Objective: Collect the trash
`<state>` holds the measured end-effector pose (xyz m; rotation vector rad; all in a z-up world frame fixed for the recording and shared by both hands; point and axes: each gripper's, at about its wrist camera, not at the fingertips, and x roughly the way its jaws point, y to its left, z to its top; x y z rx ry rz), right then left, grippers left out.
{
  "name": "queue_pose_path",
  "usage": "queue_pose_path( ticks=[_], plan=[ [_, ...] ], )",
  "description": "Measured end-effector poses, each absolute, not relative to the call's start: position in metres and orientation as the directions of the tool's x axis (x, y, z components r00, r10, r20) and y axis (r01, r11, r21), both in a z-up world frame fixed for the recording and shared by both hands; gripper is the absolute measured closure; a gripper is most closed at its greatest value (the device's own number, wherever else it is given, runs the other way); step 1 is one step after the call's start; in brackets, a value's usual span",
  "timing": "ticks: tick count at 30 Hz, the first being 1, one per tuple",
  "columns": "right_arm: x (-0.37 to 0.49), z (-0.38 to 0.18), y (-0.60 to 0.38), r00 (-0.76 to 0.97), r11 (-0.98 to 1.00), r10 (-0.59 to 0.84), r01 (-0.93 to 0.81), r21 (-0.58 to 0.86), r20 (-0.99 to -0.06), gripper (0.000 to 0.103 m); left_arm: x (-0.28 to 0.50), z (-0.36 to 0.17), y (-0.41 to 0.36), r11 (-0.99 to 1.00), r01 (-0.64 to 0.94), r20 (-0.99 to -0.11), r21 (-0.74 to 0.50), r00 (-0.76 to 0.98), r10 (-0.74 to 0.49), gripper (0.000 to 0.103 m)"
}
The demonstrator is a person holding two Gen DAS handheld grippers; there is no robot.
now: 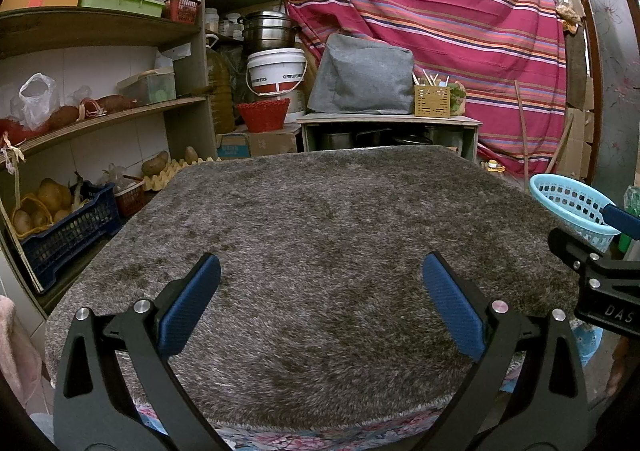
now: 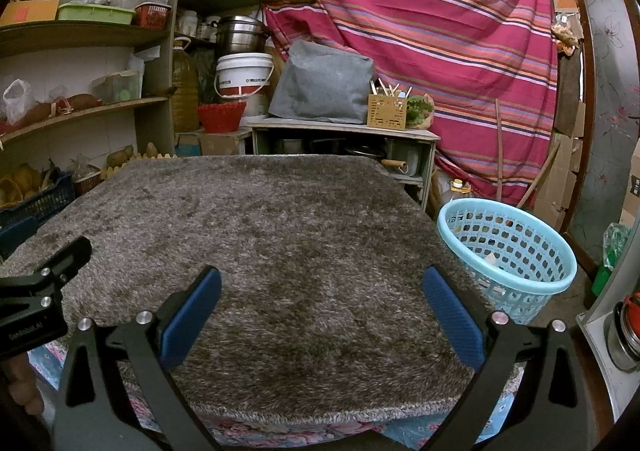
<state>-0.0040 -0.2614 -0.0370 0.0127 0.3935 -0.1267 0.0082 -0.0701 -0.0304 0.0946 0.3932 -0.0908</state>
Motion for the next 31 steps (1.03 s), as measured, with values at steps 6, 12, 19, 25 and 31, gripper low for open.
queue_pose_path(
  ticks=[6,12,19,25,31],
  plan=[
    [-0.0045,-0.0367,-0.2612,0.917,0.992,-0.121,0.126,-0.013,-0.38,0.004,0.0079,-0.0306,-0.0704,0.992,0.105,-0.386,0.073,0.92,-0.069,0.005],
    [-0.0043,-0.0366,-0.2613,0.916,0.992,-0.121,0.126,-0.011,-0.382,0.004,0.0075,-0.0306,-0.0708,0.992,0.105,-0.385,0.073,0.92,-0.069,0.005],
    [-0.0045,-0.0366,-0.2615,0.916,0.992,-0.121,0.126,-0.011,-0.382,0.004,0.0075,-0.0303,-0.0709,0.992,0.104,-0.383,0.074,0.921,-0.068,0.005],
    [-0.0044,-0.0363,-0.2615,0.916,0.992,-0.12,0.125,-0.012,-0.382,0.004,0.0075,-0.0282,-0.0736,0.992,0.101,-0.382,0.071,0.922,-0.067,0.005],
    [-0.0046,-0.0378,-0.2619,0.915,0.992,-0.122,0.127,-0.012,-0.385,0.004,0.0078,-0.0275,-0.0774,0.993,0.102,-0.382,0.065,0.921,-0.07,0.005]
  ],
)
